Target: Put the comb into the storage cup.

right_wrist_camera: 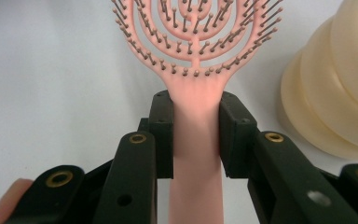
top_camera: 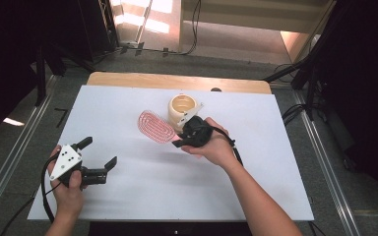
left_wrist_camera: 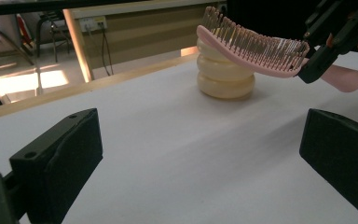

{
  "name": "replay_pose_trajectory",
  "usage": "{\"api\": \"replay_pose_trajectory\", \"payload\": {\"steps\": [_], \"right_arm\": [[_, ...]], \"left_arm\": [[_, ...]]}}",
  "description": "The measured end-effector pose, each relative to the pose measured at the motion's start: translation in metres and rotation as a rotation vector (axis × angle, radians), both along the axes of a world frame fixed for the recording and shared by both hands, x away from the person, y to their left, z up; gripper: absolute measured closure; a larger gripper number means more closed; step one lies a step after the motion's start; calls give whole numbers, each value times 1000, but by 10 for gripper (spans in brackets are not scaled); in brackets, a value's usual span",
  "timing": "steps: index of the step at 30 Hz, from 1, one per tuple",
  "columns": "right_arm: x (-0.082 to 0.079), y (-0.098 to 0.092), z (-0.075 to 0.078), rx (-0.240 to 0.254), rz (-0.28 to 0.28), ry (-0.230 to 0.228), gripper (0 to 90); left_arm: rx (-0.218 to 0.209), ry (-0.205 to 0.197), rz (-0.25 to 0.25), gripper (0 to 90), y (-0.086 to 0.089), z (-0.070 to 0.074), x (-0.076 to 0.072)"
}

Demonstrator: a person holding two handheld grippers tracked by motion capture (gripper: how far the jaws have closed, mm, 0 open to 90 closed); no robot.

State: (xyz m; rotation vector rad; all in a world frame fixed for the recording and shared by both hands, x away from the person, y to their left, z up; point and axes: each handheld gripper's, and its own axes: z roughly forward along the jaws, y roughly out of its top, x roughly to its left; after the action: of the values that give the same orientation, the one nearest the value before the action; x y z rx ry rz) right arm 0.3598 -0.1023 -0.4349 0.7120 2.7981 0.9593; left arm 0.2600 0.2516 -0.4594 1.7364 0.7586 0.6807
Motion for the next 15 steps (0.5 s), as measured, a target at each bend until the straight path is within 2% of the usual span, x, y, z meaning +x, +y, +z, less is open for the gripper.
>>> {"api": "replay_pose_trajectory", "payload": {"steps": [7,15], "right_arm": [[-6,-9,0,17,-3,-14,681],[-15,-27,1,72,-35,-33,681]], "left_arm": [[-10,-5,-25,0,-16,7,4],[-24,-9,-69,0,-39,20,13]]}}
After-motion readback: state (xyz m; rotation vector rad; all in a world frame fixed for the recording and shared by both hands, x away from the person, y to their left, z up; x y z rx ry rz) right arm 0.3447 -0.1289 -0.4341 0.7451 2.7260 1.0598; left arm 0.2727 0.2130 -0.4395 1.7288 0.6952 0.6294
